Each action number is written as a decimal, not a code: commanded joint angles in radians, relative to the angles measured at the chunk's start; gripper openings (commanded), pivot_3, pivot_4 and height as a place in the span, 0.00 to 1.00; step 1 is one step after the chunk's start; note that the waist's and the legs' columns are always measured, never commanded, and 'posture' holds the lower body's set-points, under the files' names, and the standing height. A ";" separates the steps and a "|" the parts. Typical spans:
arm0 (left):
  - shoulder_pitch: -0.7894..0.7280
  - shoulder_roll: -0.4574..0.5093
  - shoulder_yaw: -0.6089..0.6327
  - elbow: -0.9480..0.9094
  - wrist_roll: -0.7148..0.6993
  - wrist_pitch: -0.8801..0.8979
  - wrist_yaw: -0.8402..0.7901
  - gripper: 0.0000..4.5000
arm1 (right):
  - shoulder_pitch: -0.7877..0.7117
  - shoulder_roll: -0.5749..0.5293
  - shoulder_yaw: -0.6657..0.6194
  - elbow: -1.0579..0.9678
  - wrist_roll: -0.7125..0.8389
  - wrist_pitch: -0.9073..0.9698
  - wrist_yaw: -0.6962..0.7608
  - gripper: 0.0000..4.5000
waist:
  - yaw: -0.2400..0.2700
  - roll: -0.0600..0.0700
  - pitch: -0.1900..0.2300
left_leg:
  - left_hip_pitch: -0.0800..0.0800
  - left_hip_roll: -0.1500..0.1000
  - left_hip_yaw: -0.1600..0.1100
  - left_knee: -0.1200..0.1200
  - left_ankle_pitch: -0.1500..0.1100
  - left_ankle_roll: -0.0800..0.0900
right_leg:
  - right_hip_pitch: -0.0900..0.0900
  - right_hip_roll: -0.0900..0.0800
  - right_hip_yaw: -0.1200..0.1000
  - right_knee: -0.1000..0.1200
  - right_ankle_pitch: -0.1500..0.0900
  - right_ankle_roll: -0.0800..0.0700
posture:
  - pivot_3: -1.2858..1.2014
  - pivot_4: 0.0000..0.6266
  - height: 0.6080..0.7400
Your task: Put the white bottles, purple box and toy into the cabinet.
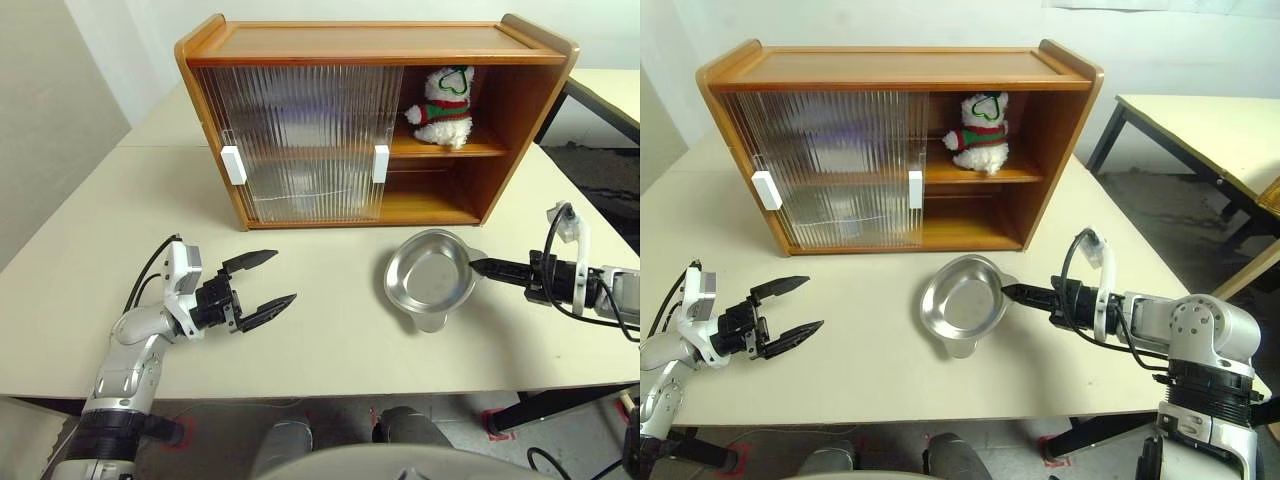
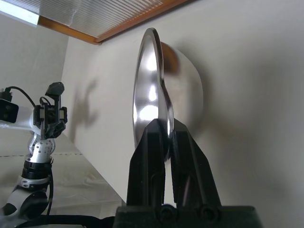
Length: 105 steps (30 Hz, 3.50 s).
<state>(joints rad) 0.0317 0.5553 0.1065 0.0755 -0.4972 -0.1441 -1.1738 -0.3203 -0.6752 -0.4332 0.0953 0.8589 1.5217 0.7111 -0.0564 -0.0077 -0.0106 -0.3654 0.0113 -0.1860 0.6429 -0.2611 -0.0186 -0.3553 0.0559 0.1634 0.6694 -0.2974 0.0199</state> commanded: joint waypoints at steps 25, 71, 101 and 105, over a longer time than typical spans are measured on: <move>-0.009 0.018 -0.005 -0.019 0.011 0.012 0.000 1.00 | -0.298 0.396 -0.527 0.244 0.075 -0.123 -0.466 0.00 | -0.002 0.001 0.000 | -0.001 0.001 -0.002 -0.008 -0.001 0.002 | -0.004 0.000 0.000 0.000 0.004 -0.010 | 0.48 0.00 1.00; -0.012 0.018 -0.014 -0.041 0.020 0.032 0.019 1.00 | -0.368 0.511 -0.181 0.497 -0.051 -0.880 -0.538 0.99 | -0.021 0.003 0.000 | -0.001 0.007 -0.003 -0.009 -0.001 0.001 | -0.006 0.000 -0.004 -0.001 0.011 -0.010 | 0.48 0.01 1.00; -0.019 0.007 -0.007 -0.023 0.028 0.014 0.014 1.00 | -0.160 0.508 0.264 -0.029 -0.096 -0.764 -0.162 0.18 | -0.024 0.003 0.000 | 0.000 0.006 -0.004 -0.001 0.000 0.000 | -0.003 0.003 -0.005 -0.001 0.012 -0.015 | 0.48 0.00 1.00; -0.018 0.012 -0.001 -0.029 0.028 0.017 0.018 1.00 | -0.222 0.546 0.285 -0.032 -0.096 -0.738 -0.175 0.01 | -0.015 0.003 -0.001 | -0.001 0.007 -0.006 -0.004 0.000 0.000 | -0.005 0.002 -0.007 -0.001 0.011 -0.019 | 0.49 0.00 1.00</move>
<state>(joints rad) 0.0139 0.5613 0.1002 0.0495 -0.4746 -0.1235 -1.1559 -0.5324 -0.1332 -0.1681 0.0561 0.7608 0.7682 0.5431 -0.0713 -0.0051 -0.0111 -0.3667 0.0188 -0.1917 0.6383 -0.2609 -0.0186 -0.3606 0.0582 0.1561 0.6688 -0.2871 0.0000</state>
